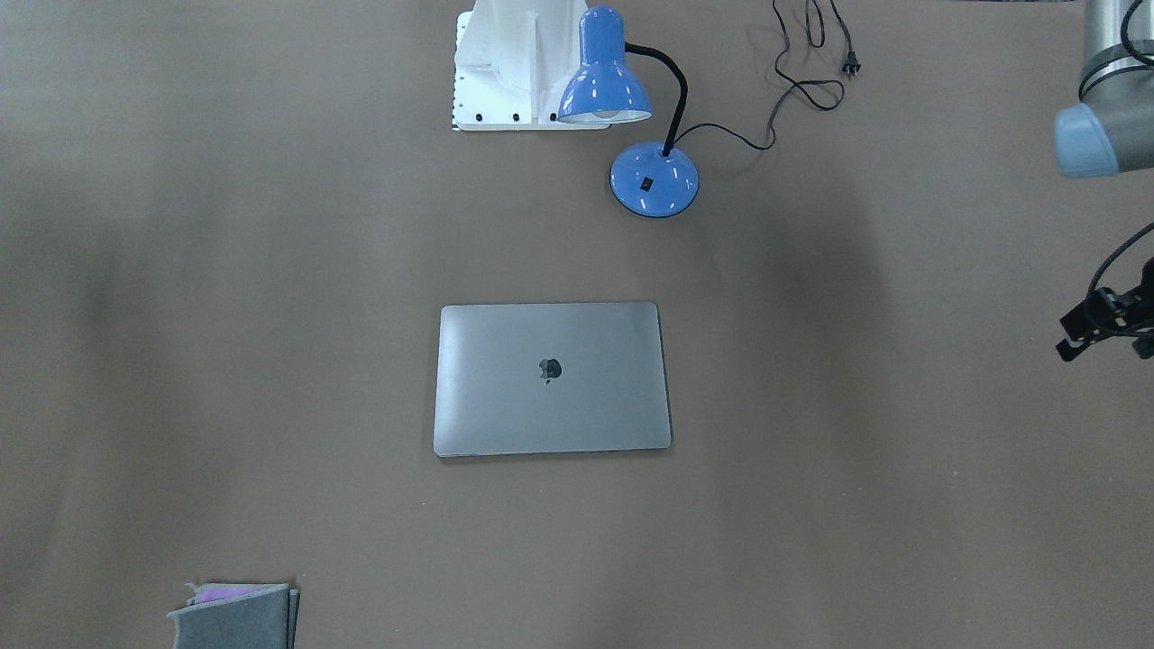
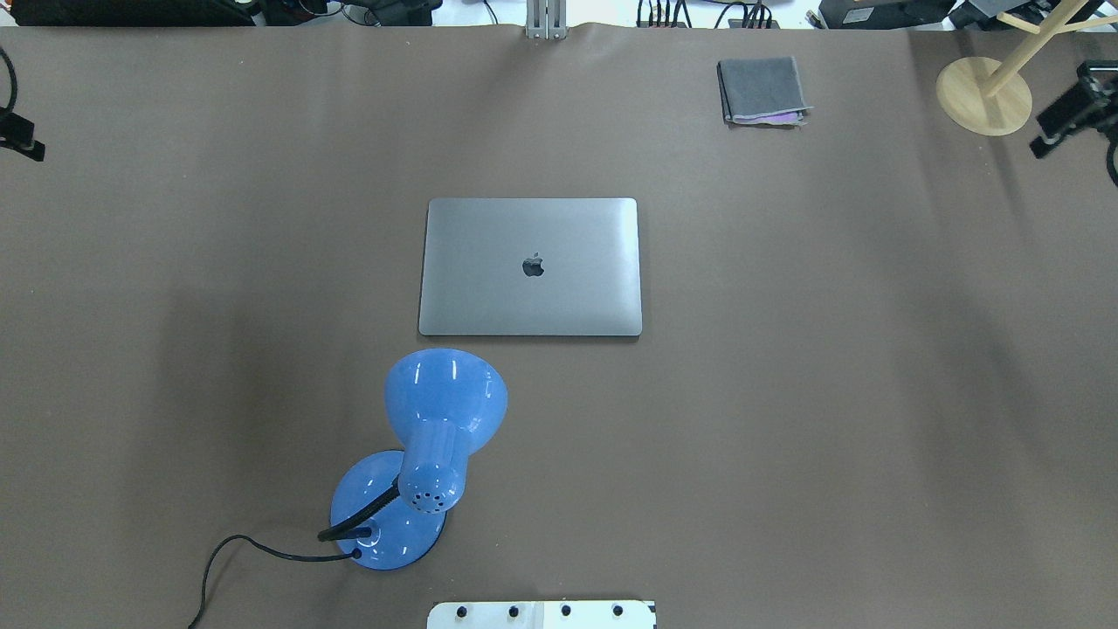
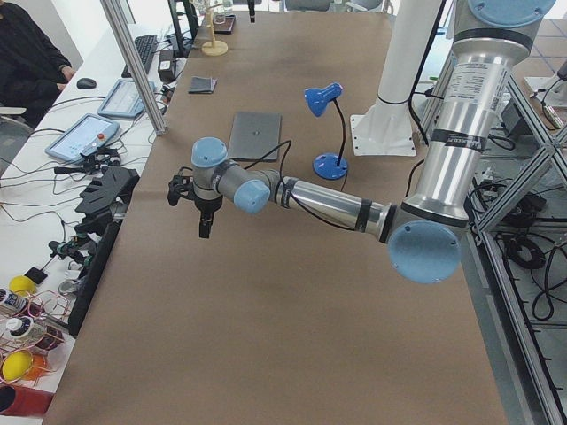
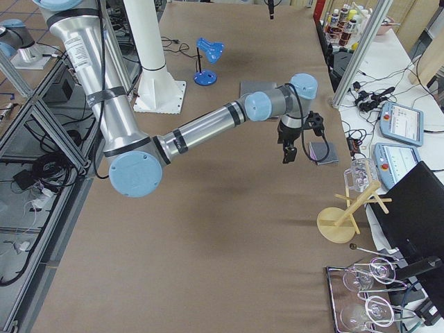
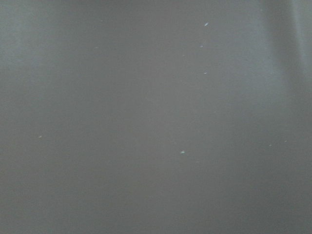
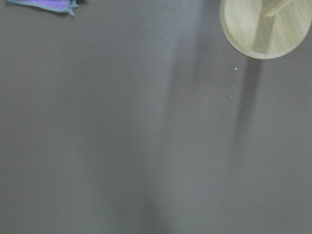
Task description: Close laptop
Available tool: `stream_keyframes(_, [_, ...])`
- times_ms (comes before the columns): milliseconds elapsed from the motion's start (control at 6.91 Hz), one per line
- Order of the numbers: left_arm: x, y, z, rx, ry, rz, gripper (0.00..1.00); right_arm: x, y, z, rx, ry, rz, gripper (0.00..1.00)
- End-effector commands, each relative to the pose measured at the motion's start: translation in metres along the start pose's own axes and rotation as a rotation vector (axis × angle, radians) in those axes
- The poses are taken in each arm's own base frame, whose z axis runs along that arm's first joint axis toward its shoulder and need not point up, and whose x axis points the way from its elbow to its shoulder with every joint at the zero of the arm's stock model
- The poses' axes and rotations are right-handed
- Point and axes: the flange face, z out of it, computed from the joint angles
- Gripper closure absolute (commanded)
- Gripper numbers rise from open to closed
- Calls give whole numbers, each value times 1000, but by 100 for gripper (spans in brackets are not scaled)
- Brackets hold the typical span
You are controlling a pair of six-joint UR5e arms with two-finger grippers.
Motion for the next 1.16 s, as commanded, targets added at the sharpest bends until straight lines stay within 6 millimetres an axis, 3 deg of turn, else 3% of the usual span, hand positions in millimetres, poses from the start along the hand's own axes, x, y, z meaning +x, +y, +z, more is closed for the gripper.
stream_keyframes(0, [-47, 25, 11, -38, -30, -2, 1, 85, 48, 33, -82, 8, 9, 0])
stream_keyframes(289, [-60, 29, 10, -60, -43, -39, 1, 129, 74, 51, -104, 14, 66, 0])
stream_keyframes(434, [-82, 33, 0, -67, -56, -5, 1, 138, 82, 56, -87, 15, 61, 0])
stream_keyframes(579, [-113, 28, -26, -90, -66, -2, 1, 140, 84, 58, -76, 17, 54, 0])
stream_keyframes(724, [-124, 19, -44, -118, -48, 12, 1, 141, 84, 55, -71, 14, 59, 0])
stream_keyframes(1013, [-150, 44, -35, -142, -52, -17, 1, 140, 82, 50, -60, 9, 66, 0])
